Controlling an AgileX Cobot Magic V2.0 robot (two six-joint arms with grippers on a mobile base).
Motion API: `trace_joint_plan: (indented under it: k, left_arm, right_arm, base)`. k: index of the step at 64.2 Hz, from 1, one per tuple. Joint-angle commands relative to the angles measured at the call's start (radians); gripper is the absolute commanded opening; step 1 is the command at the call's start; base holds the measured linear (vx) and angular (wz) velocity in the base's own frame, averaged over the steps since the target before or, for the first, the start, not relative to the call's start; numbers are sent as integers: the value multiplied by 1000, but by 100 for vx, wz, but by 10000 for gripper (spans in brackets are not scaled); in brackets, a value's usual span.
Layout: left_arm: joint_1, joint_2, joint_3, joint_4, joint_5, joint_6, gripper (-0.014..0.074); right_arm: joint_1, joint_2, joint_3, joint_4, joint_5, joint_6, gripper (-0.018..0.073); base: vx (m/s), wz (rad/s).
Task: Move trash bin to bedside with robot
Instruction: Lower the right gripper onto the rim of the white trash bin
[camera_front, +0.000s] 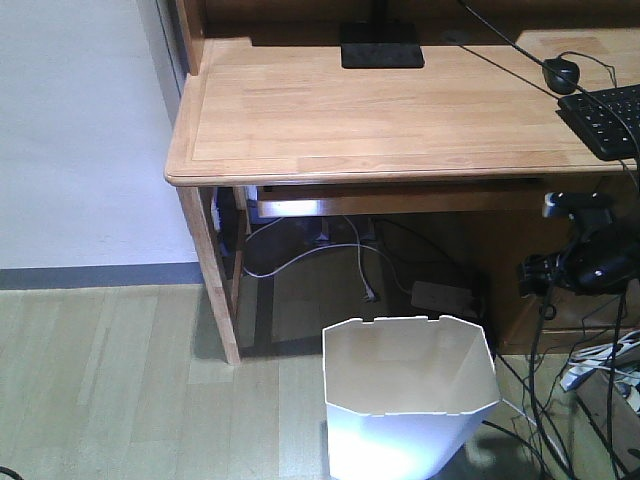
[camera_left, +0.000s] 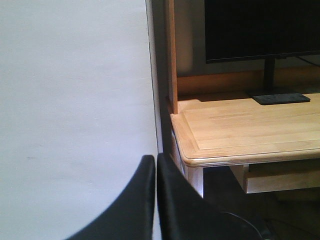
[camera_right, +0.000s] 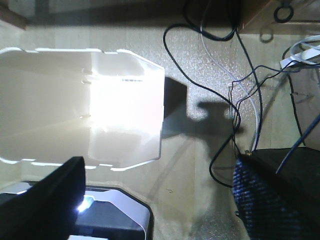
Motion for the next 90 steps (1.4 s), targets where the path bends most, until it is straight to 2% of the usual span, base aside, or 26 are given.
trace_joint_plan:
  k: [1, 12, 31, 51, 71, 90]
  left_arm:
    - [-6, -15, 12, -9, -75, -14, -6]
    - [-6, -15, 12, -9, -75, -14, -6]
    - [-6, -15, 12, -9, -75, -14, -6]
    - [-6, -15, 12, -9, -75, -14, -6]
    - [-6, -15, 12, -9, -75, -14, -6]
    - [-6, -15, 12, -9, -75, -14, -6]
  right_arm:
    - [-3, 50, -70, 12, -34, -40, 575]
    - [-2, 232, -183, 12, -34, -58, 575]
    - [53, 499, -383, 12, -29, -65, 575]
    - [66, 737, -617, 12, 46, -60, 575]
    - [66, 907, -790, 12, 101, -57, 573]
    - [66, 1010, -927, 5, 123, -4, 501]
  base:
    - [0, 0]
    - [0, 0]
    - [0, 0]
    - [0, 0]
    - [0, 0]
    - [0, 0]
